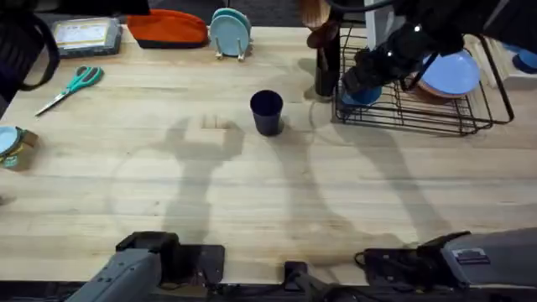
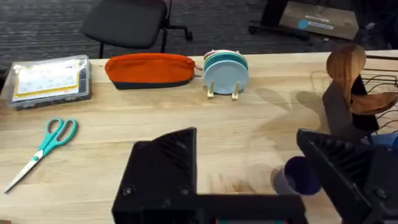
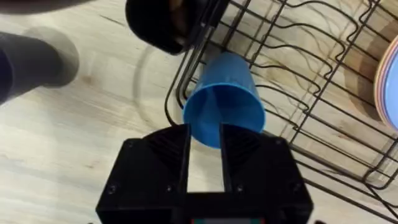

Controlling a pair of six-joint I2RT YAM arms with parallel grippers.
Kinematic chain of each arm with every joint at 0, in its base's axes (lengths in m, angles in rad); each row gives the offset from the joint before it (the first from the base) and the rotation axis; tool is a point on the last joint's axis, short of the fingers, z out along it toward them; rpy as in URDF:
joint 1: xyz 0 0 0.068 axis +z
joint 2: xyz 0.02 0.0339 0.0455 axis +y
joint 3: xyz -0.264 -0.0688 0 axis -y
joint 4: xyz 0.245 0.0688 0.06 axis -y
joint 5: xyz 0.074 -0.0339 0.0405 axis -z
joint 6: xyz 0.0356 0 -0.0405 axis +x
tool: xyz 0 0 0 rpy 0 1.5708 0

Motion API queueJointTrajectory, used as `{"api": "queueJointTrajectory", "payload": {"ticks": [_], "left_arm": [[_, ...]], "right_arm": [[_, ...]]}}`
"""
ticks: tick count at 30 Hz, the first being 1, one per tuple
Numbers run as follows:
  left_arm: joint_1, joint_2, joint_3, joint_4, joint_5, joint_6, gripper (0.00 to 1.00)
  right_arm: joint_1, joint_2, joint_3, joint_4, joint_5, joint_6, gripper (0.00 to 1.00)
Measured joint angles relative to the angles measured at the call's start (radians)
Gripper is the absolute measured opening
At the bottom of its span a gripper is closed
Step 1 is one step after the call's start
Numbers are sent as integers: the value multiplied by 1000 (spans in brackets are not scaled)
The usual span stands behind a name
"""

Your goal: Pick up the cup on the table and put them onto the rack.

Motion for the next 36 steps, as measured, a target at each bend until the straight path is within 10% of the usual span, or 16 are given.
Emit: {"api": "queueJointTrajectory", "payload": {"ticks": [10, 13, 17, 36], "left_arm": [[0, 0, 0, 0, 0, 0, 993], [0, 0, 0, 0, 0, 0, 993], [0, 0, 0, 0, 0, 0, 993], [0, 0, 0, 0, 0, 0, 993]], "right_arm": [[14, -50, 111, -118, 0, 0, 375], [14, -85, 152, -172, 0, 0, 508], [14, -124, 206, -229, 3, -3, 973], [14, -400, 268, -348, 3, 1, 994]]}}
